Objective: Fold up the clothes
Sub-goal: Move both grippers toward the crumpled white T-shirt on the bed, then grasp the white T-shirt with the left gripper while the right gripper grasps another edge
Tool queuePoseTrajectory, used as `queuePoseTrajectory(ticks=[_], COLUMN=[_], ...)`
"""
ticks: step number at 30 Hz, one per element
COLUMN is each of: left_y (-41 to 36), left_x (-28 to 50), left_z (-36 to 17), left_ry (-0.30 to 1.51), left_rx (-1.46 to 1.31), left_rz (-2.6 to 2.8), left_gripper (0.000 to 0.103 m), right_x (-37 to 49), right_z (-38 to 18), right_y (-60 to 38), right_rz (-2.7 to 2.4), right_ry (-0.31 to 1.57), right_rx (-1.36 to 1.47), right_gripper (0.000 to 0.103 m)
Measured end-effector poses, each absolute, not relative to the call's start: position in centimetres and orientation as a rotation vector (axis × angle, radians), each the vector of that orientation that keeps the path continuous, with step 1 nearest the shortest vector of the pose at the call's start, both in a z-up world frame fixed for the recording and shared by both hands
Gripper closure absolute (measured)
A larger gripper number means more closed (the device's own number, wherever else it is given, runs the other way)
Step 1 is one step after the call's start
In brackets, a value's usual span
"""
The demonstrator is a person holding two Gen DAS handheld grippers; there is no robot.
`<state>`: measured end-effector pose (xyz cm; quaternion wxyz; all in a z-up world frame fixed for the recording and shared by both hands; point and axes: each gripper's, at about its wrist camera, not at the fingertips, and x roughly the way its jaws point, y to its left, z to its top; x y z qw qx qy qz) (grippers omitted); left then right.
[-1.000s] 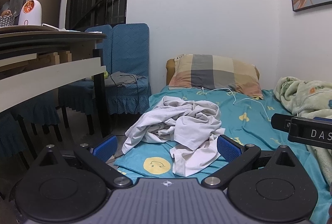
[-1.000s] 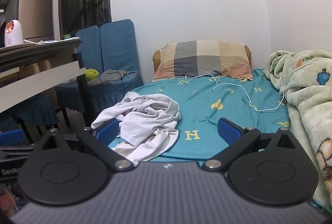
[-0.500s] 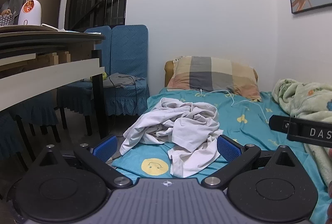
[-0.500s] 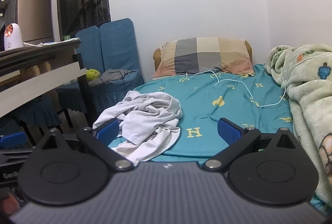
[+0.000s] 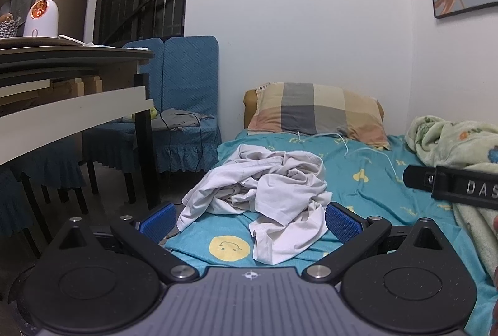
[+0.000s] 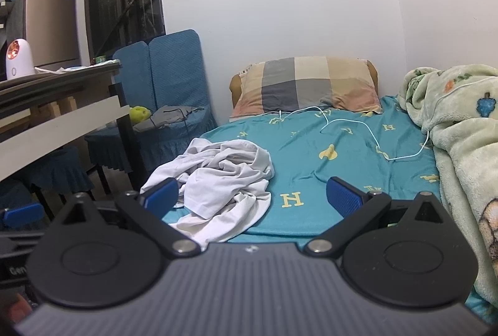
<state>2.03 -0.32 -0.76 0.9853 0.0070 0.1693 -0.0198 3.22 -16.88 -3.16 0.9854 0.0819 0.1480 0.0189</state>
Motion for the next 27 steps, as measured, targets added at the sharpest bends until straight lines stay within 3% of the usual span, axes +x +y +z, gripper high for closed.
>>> queuePoseTrajectory(ticks=[13, 27], left_y=[-0.4, -3.9], left_x=[4.6, 24.2], left_z=[-1.4, -3.9], left_ry=[0.373, 0.416], left_rx=[0.033, 0.199], left_rz=[-0.014, -0.095], left_gripper=[0.002, 0.004], right_x=[2.4, 4.2], right_z=[-2.8, -4.0], right_y=[-17.3, -18.8], right_rz=[-0.022, -0.038], right_ry=[0.303, 0.332], right_rx=[0.19, 0.298], right_gripper=[0.0, 0.0])
